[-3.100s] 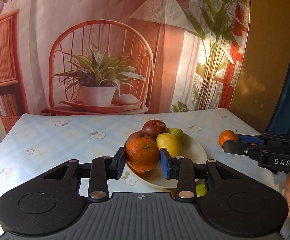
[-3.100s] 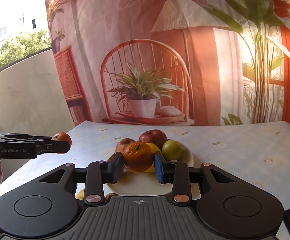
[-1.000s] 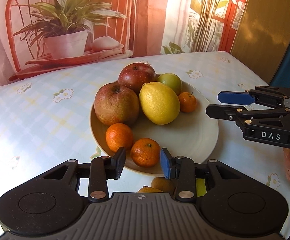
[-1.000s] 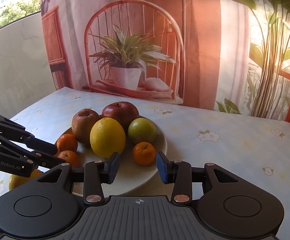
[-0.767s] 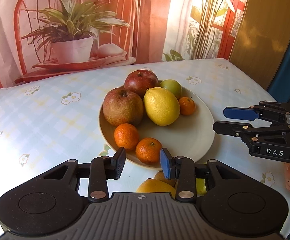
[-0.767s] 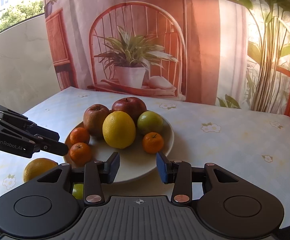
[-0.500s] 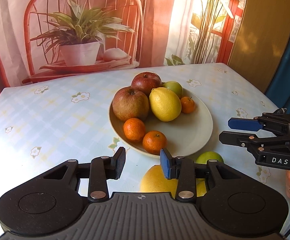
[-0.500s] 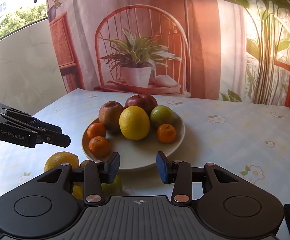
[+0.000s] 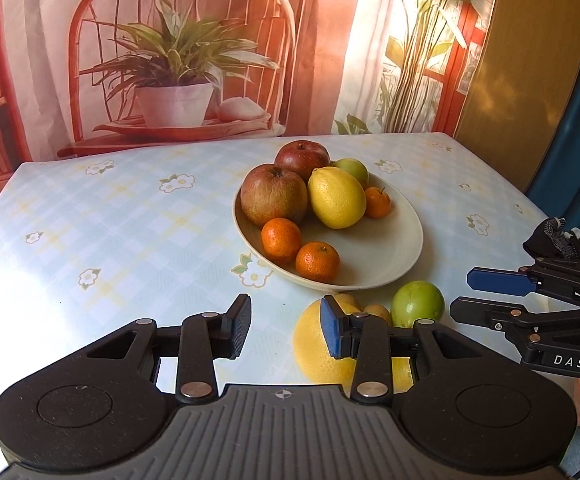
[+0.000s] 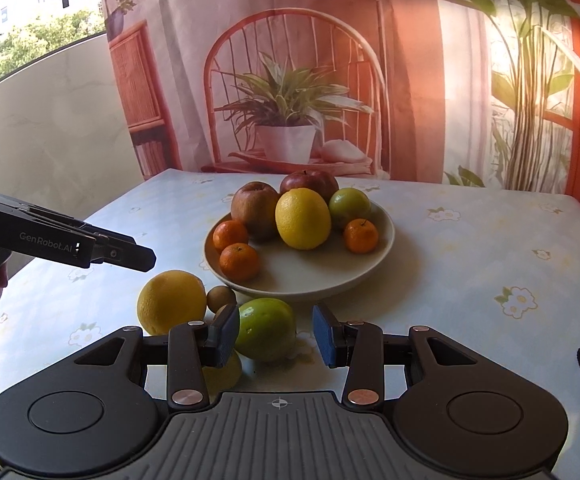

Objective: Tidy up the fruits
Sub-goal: 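Close the left tool on the yellow grapefruit while the right tool approaches the green citrus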

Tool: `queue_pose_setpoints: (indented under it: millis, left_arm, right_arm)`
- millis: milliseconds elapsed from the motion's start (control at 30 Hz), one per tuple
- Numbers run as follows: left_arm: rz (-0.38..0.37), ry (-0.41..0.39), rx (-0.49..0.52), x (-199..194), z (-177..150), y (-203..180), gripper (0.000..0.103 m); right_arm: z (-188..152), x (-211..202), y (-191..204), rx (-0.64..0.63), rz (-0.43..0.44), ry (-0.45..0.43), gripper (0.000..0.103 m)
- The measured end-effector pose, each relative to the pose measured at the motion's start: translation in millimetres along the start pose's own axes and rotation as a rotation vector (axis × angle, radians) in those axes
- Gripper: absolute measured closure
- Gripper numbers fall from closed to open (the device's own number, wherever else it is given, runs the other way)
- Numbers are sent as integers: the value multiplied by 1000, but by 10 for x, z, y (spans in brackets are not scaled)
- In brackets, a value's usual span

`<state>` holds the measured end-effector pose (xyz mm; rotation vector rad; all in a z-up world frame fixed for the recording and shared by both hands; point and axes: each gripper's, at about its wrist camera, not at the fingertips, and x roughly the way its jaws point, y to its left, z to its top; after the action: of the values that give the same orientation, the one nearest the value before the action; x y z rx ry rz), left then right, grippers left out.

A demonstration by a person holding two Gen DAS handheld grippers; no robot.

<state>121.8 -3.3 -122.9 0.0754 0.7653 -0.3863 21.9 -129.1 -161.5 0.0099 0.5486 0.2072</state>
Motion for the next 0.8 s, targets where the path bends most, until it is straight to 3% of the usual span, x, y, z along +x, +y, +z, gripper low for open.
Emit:
queue_pose_setpoints:
  millis: [800]
  left_arm:
    - [-51,2,-59,120,23,-41,63]
  right_arm:
    - [18,19,187,-2,14,2,65]
